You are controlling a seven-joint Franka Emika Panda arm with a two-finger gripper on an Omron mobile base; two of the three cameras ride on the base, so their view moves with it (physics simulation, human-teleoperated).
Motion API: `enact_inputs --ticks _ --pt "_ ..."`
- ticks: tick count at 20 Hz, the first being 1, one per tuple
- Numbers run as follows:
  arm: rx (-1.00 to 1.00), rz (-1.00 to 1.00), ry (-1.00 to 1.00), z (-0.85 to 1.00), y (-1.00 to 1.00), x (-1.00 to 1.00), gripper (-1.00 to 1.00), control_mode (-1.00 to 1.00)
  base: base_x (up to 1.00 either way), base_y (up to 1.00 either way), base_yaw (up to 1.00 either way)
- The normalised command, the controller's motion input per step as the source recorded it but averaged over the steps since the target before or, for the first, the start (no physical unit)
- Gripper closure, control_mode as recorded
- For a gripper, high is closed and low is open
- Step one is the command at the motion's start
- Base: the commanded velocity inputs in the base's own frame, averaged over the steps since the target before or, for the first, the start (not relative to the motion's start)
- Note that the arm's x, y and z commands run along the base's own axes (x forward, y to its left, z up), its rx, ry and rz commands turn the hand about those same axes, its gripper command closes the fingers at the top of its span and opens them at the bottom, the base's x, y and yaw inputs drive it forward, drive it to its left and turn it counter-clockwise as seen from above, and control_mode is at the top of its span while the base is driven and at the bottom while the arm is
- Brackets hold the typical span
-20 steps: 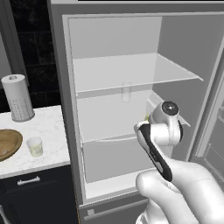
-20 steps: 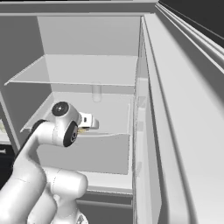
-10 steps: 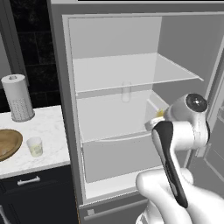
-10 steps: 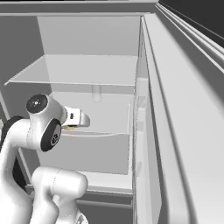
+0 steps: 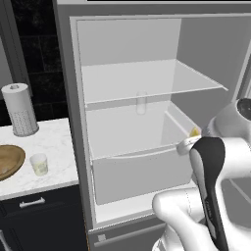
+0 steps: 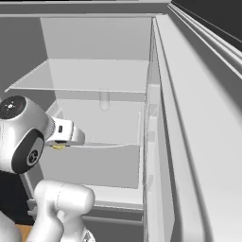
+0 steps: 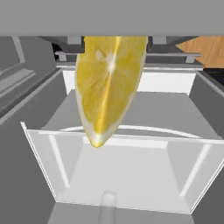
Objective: Grab a lemon wedge from the fridge and one ice cube from the ice bowl, and put them in the glass of lemonade.
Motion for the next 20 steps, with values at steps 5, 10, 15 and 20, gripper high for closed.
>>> enact_inputs --ticks 5,10,15,20 --pt "0.0 0.0 0.0 -0.28 0.0 -0.6 1.0 -1.0 0.0 0.0 0.0" --pt "0.0 0.0 0.0 0.0 0.0 -0.1 1.0 1.0 -0.62 0.13 0.01" --pt "0.0 0.0 0.0 0.0 0.0 0.0 1.0 1.0 -1.0 0.53 0.04" --pt "0.0 0.0 0.0 0.0 0.0 0.0 1.0 1.0 -0.35 0.97 0.01"
